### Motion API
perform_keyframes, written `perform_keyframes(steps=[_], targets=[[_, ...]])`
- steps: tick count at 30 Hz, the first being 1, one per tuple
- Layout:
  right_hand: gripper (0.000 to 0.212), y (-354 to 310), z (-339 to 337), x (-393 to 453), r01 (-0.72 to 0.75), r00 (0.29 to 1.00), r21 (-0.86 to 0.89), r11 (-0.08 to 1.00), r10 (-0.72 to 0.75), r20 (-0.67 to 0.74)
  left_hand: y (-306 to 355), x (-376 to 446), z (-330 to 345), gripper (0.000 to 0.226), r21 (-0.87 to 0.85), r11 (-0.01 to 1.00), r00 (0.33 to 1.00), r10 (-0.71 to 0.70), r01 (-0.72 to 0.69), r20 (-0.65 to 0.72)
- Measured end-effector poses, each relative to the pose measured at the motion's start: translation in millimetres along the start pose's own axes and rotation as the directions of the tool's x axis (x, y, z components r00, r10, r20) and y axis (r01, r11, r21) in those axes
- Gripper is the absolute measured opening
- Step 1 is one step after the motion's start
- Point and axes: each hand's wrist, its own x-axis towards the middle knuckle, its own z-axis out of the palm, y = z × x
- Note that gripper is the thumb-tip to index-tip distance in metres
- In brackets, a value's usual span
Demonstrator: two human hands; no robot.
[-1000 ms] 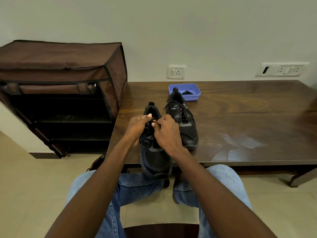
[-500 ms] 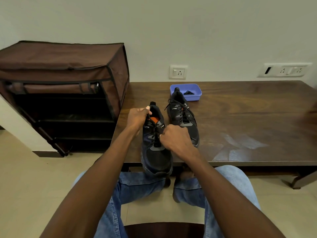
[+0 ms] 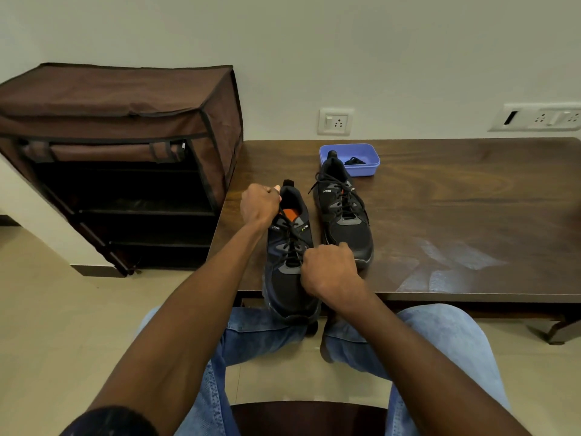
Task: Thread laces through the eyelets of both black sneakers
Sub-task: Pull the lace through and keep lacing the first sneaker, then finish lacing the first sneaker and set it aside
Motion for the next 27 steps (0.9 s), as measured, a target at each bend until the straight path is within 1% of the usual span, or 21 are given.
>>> perform_keyframes(steps=[3, 7, 9, 12, 14, 15, 16, 17, 18, 20, 22, 25, 27], targets=[[0.029, 2.3, 0.6, 0.2, 0.008, 1.000, -0.033, 0.999, -0.007, 0.017, -0.2, -0.7, 2.6, 0.032, 0.021, 1.000, 0.999, -0.015, 0.015, -0.028], [0.029, 2.1, 2.7, -0.3, 0.000, 0.999, -0.038, 0.999, 0.002, 0.050, -1.6, -1.2, 5.3, 0.031, -0.026, 0.996, 0.995, -0.082, 0.081, -0.052], [0.028, 2.5, 5.2, -1.1, -0.024, 0.998, 0.024, 0.999, 0.022, 0.062, 0.2, -4.7, 2.7, 0.031, -0.037, 0.996, 0.996, -0.084, 0.083, -0.025], [0.026, 7.0, 5.7, -6.0, -0.071, 0.996, 0.120, 0.990, 0.064, 0.061, -2.8, -10.3, -3.1, 0.035, -0.099, 0.995, 0.997, -0.024, 0.031, 0.076], [0.024, 12.8, 1.8, -10.0, -0.097, 0.993, 0.158, 0.983, 0.084, 0.087, -4.3, -22.5, -10.0, 0.034, -0.160, 0.987, 0.995, 0.002, 0.014, 0.099], [0.020, 16.8, -0.4, -10.1, -0.114, 0.989, 0.183, 0.976, 0.094, 0.116, -6.5, -28.8, -11.5, 0.034, -0.168, 0.986, 0.996, 0.015, 0.000, 0.090], [0.014, 20.4, -2.0, -10.0, -0.136, 0.984, 0.217, 0.967, 0.106, 0.143, -9.5, -36.5, -13.2, 0.042, -0.139, 0.990, 0.997, 0.022, -0.012, 0.071], [0.009, 24.8, -3.0, -7.9, -0.159, 0.981, 0.256, 0.954, 0.123, 0.149, -11.8, -46.0, -14.3, 0.054, -0.086, 0.996, 0.998, 0.013, -0.008, 0.060], [0.009, 28.5, -3.0, -6.4, -0.178, 0.981, 0.297, 0.938, 0.147, 0.122, -12.9, -59.2, -16.2, 0.065, -0.033, 0.999, 0.997, -0.020, 0.023, 0.069], [0.017, 35.7, -2.1, -1.1, -0.214, 0.973, 0.375, 0.902, 0.229, 0.006, -15.1, -83.5, -15.2, 0.082, 0.063, 0.994, 0.985, -0.101, 0.093, 0.140], [0.025, 40.8, -0.5, 2.3, -0.245, 0.946, 0.426, 0.871, 0.310, -0.090, -15.0, -106.7, -12.1, 0.100, 0.154, 0.977, 0.959, -0.180, 0.149, 0.219], [0.032, 44.0, 1.5, 7.2, -0.269, 0.920, 0.488, 0.830, 0.371, -0.123, -18.7, -122.8, 0.6, 0.131, 0.278, 0.943, 0.922, -0.262, 0.182, 0.286], [0.033, 44.9, 4.1, 9.5, -0.271, 0.914, 0.511, 0.816, 0.385, -0.130, -20.4, -125.5, 8.4, 0.137, 0.291, 0.937, 0.915, -0.279, 0.193, 0.293]])
